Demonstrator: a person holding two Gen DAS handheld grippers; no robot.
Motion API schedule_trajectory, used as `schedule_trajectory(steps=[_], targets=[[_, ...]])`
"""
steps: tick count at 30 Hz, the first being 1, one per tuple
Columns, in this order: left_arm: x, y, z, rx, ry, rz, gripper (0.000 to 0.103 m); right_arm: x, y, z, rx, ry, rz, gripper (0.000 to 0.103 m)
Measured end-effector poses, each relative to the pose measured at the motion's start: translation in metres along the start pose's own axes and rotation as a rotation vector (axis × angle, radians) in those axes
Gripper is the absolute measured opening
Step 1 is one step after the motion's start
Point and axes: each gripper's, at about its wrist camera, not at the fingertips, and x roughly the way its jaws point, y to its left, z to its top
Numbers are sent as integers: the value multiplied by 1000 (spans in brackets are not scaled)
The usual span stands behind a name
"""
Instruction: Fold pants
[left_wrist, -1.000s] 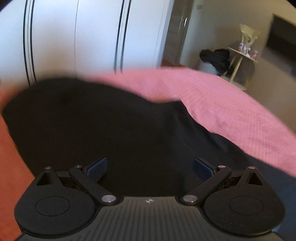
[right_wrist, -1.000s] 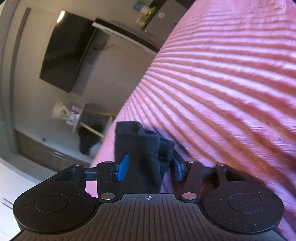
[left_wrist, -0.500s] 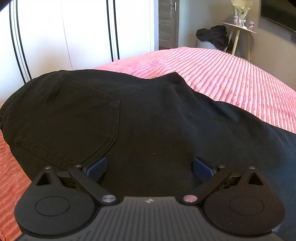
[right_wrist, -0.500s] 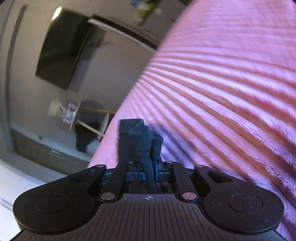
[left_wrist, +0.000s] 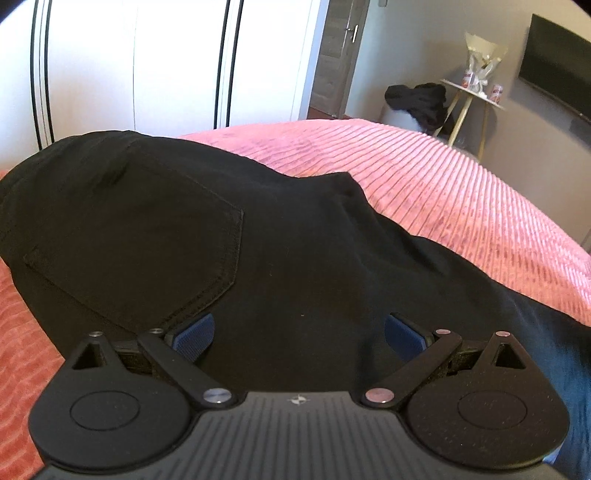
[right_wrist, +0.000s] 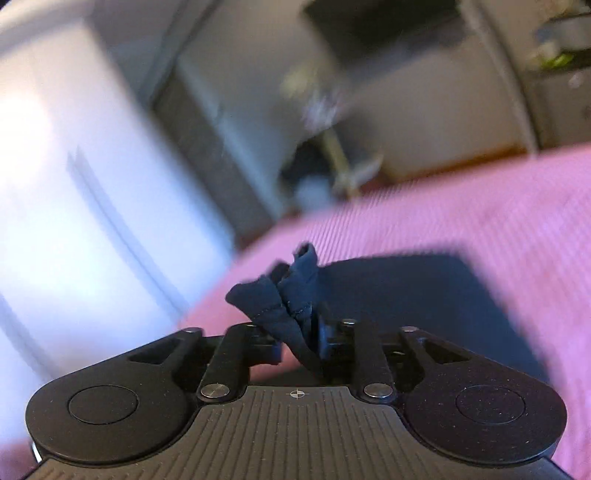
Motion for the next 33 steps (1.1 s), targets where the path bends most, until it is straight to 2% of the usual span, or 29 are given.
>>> schedule_trajectory(steps=[1, 2, 3, 4, 6, 7, 8, 10, 12, 13, 14, 15, 16, 17, 19, 24, 29, 33], targets=[[-1, 3, 0, -4, 1, -5, 99, 14, 4, -10, 4, 99, 7, 52], [-2, 6, 1, -13, 6, -13, 99, 24, 5, -18, 24, 200, 1, 55], [-3, 9, 1, -33, 12, -24, 99, 27, 4, -21, 51, 248, 18, 54], [-2, 12, 2, -53, 14, -37, 99, 24, -2, -20, 94, 254, 40, 53], [-1, 15, 4, -87, 16, -59, 99, 5, -16, -7, 165, 192, 62, 56], [1, 15, 5, -93, 21, -65, 99, -9, -25, 2, 195, 134, 52, 61], [3, 15, 5, -94, 27, -71, 99, -20, -35, 10, 214, 87, 28, 64], [5, 10, 6, -79, 33, -90, 99, -37, -59, 23, 260, 19, -44, 64], [6, 4, 6, -43, 32, -113, 99, -46, -93, 29, 338, -2, -100, 56], [6, 2, 5, -28, 32, -125, 99, -47, -112, 29, 388, 4, -137, 49], [6, 0, 5, -18, 32, -134, 99, -45, -124, 27, 423, 22, -176, 34], [6, -1, 5, -13, 33, -144, 99, -42, -139, 22, 468, 55, -218, 26], [6, -3, 4, -11, 35, -149, 99, -40, -153, 15, 544, 86, -242, 10], [6, -3, 4, -11, 35, -153, 99, -38, -167, 10, 636, 95, -232, 3], [6, -4, 4, -12, 35, -165, 99, -37, -172, 11, 664, 91, -223, 3], [2, -9, 4, -7, 47, -233, 99, -19, -144, 20, 532, 126, -301, 2], [-10, -23, -1, 27, 109, -331, 99, 4, -149, 26, 520, 159, -323, 0], [-21, -45, -5, 74, 152, -337, 99, 11, -142, 26, 508, 155, -325, 0]])
